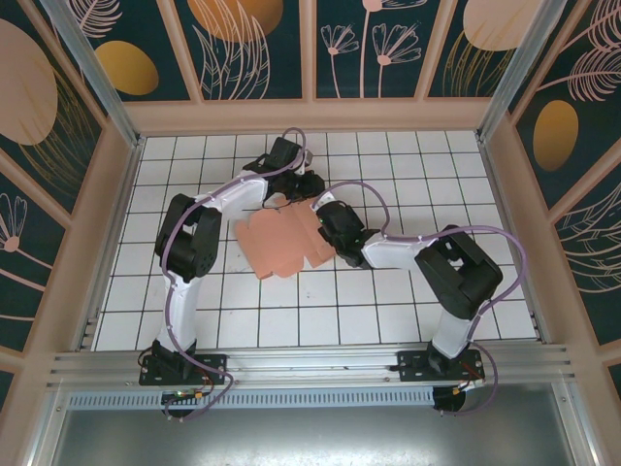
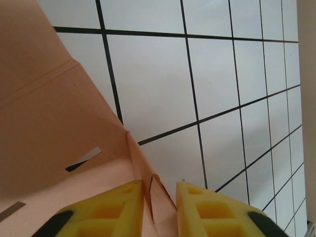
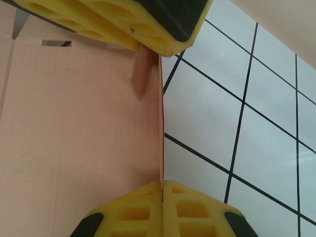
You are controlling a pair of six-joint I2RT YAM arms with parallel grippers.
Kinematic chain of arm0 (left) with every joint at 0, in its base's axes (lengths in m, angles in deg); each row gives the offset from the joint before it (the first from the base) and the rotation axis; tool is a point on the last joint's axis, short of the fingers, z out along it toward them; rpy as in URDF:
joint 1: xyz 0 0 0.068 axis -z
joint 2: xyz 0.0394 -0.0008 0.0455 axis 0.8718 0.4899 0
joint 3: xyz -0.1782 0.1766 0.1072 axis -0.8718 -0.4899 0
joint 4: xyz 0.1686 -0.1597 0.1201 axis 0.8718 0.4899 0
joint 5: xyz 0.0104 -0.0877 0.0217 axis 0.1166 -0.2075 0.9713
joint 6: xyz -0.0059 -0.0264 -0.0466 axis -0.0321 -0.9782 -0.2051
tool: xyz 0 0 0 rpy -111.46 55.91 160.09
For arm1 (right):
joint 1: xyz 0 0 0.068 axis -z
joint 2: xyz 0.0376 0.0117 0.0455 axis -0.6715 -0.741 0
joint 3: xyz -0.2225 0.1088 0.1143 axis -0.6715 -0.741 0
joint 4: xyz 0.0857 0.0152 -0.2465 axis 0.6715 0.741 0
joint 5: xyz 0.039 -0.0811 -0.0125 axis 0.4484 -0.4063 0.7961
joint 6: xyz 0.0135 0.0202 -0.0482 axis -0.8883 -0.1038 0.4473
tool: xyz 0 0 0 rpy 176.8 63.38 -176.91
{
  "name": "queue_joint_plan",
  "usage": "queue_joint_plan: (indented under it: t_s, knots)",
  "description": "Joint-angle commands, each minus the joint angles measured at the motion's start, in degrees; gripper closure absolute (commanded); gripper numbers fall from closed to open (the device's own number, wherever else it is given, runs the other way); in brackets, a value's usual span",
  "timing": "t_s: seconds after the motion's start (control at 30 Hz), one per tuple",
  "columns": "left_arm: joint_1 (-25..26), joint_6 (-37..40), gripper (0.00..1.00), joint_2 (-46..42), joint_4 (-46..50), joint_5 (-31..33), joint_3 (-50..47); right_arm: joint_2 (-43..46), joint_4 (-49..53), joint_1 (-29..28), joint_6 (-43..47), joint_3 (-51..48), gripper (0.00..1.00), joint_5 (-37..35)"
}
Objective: Fold the paper box
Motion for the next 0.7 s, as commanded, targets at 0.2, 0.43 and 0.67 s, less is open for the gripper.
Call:
queue_joint_plan:
  t_s: [0.2,0.43,0.67]
  knots:
    - [0.3,-2.8,0.86,-2.9,-2.3,-1.6,-1.9,-2.6,0.0,-1.6,1.8,3.1,1.0,-3.0]
    - [0.3,-3.6,0.66,-2.8,-3.2,-1.6,-2.2,-2.6,0.0,-1.6,1.5,3.1,1.0,-2.9]
    - [0.3,-4.3,0.83,-2.7,-4.0,-2.4,-2.6,-2.6,0.1,-1.7,1.1,3.1,1.0,-2.4]
